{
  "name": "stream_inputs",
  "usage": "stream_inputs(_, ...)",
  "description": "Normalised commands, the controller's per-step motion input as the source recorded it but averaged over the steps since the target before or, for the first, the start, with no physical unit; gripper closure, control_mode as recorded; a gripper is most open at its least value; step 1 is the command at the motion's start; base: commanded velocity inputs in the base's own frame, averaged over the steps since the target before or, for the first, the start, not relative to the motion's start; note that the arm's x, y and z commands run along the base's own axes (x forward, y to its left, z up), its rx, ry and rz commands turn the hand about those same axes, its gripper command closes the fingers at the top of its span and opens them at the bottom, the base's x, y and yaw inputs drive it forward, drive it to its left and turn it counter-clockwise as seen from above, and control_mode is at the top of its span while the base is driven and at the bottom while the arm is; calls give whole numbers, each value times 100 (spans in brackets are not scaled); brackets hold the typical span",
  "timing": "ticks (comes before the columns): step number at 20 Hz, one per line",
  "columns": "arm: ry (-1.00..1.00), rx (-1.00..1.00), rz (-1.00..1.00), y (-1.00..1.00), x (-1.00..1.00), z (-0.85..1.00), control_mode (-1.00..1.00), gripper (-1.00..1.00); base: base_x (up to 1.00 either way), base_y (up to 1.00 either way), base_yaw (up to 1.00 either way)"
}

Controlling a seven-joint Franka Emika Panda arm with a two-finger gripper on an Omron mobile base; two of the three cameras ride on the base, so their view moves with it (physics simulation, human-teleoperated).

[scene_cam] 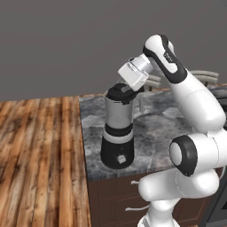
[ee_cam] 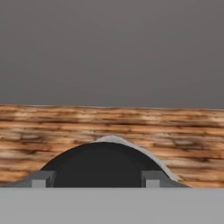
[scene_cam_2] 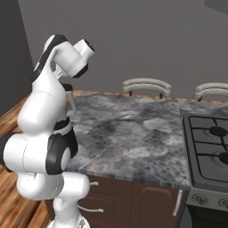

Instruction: Close the lid blender by securely placing the lid on top.

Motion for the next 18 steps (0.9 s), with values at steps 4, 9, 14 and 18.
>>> stream_inputs(4, -4, 4, 0, 14, -1, -5, -100, 100, 0, 0, 0)
stream_inputs(9, -4, 7, -1, 0, -16, -27, -100, -100, 0, 0, 0)
stream_inputs(14, -2, 7, -1, 0, -2, -9, -100, -100, 0, 0, 0)
stream_inputs(18, 0, 4, 0, -3, 0, 0, -100, -100, 0, 0, 0)
